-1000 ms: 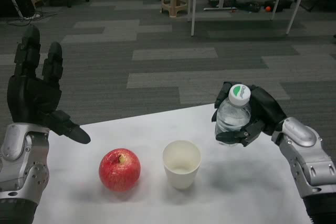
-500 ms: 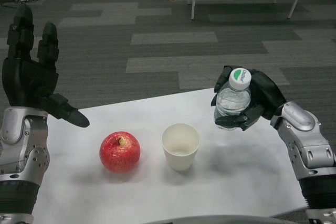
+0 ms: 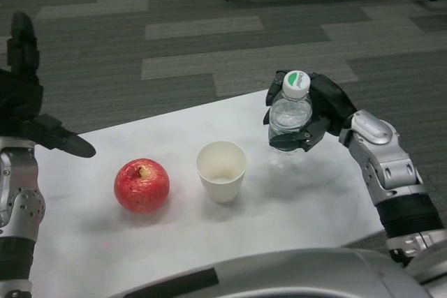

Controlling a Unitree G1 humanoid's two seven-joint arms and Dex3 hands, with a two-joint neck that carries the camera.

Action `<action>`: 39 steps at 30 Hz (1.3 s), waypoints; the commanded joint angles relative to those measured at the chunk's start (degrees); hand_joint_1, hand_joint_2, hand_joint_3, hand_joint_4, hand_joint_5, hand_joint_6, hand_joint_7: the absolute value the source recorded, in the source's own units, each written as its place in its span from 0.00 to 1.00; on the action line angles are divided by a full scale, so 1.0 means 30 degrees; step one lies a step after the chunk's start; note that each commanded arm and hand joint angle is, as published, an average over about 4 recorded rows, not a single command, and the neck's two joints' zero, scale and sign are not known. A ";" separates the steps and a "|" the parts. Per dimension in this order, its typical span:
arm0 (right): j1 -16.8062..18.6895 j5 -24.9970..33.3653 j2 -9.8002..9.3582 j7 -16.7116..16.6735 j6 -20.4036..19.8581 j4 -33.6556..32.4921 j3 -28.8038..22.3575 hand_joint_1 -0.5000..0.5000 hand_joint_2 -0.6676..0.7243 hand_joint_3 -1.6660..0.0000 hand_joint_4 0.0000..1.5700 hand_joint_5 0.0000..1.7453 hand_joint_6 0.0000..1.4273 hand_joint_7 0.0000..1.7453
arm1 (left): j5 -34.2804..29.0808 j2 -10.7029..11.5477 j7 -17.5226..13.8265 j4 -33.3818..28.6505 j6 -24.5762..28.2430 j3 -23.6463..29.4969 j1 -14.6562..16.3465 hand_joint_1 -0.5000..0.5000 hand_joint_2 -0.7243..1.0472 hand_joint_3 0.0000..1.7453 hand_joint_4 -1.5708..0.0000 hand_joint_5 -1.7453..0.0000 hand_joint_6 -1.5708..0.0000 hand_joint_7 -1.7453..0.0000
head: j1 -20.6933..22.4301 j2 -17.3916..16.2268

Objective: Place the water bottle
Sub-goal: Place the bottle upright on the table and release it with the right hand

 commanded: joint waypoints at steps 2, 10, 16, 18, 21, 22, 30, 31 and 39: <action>0.0102 0.0081 -0.0136 -0.0005 -0.0921 0.1127 -0.0160 0.50 0.27 0.52 0.96 0.74 0.94 0.76 | -0.0166 0.0082 0.0007 0.0072 -0.0066 -0.0097 0.0133 0.00 0.00 0.05 0.95 1.00 0.98 0.99 | -0.0306 -0.0105; 0.0080 0.0103 -0.0143 -0.0005 -0.3638 0.4247 0.0932 0.50 0.27 0.52 0.98 0.74 0.94 0.76 | -0.0195 0.0082 0.0007 0.0167 -0.0066 -0.0097 0.0133 0.00 0.00 0.05 0.95 1.00 0.98 0.99 | -0.0631 -0.0109; 0.0021 0.0316 -0.0084 -0.0056 -0.5330 0.6598 0.1554 0.50 0.27 0.52 0.98 0.78 0.94 0.76 | -0.0195 0.0082 0.0029 0.0218 -0.0058 -0.0126 0.0074 0.00 0.00 0.05 0.95 1.00 0.98 1.00 | -0.0583 -0.0038; 0.0014 0.0455 -0.0070 -0.0063 -0.5762 0.7221 0.1730 0.50 0.27 0.52 0.98 0.78 0.94 0.76 | -0.0195 0.0082 0.0037 0.0218 -0.0058 -0.0163 0.0052 0.00 0.00 0.05 0.95 1.00 0.98 0.99 | -0.0400 0.0034; 0.0014 0.0470 0.0004 -0.0063 -0.6165 0.7719 0.1833 0.49 0.25 0.49 0.98 0.78 0.94 0.77 | -0.0158 0.0082 0.0037 0.0240 -0.0036 -0.0222 -0.0006 0.00 0.00 0.05 0.95 1.00 0.98 0.98 | -0.0163 0.0046; 0.0014 0.0455 0.0033 -0.0063 -0.6268 0.7792 0.1840 0.48 0.24 0.46 0.98 0.78 0.94 0.78 | -0.0144 0.0082 0.0037 0.0247 -0.0029 -0.0236 -0.0036 0.00 0.00 0.05 0.95 1.00 0.98 0.99 | -0.0183 0.0046; 0.0021 0.0250 0.0070 -0.0063 -0.6575 0.7821 0.1811 0.39 0.18 0.30 0.93 0.87 0.88 0.87 | -0.0136 0.0082 0.0029 0.0408 -0.0029 -0.0324 -0.0131 0.00 0.00 0.05 0.94 1.00 0.97 1.00 | -0.0003 0.0157; 0.0028 0.0221 0.0077 -0.0063 -0.6590 0.7821 0.1811 0.38 0.18 0.27 0.89 0.89 0.86 0.89 | -0.0136 0.0082 0.0022 0.0423 -0.0029 -0.0331 -0.0131 0.00 0.00 0.05 0.93 1.00 0.98 1.00 | 0.0007 0.0170; 0.0072 0.0243 0.0179 -0.0041 -0.6605 0.7821 0.1781 0.29 0.18 0.26 0.66 0.94 0.64 0.98 | -0.0136 0.0082 0.0007 0.0474 -0.0051 -0.0331 -0.0131 0.00 0.00 0.05 0.94 1.00 0.98 0.98 | 0.0186 0.0476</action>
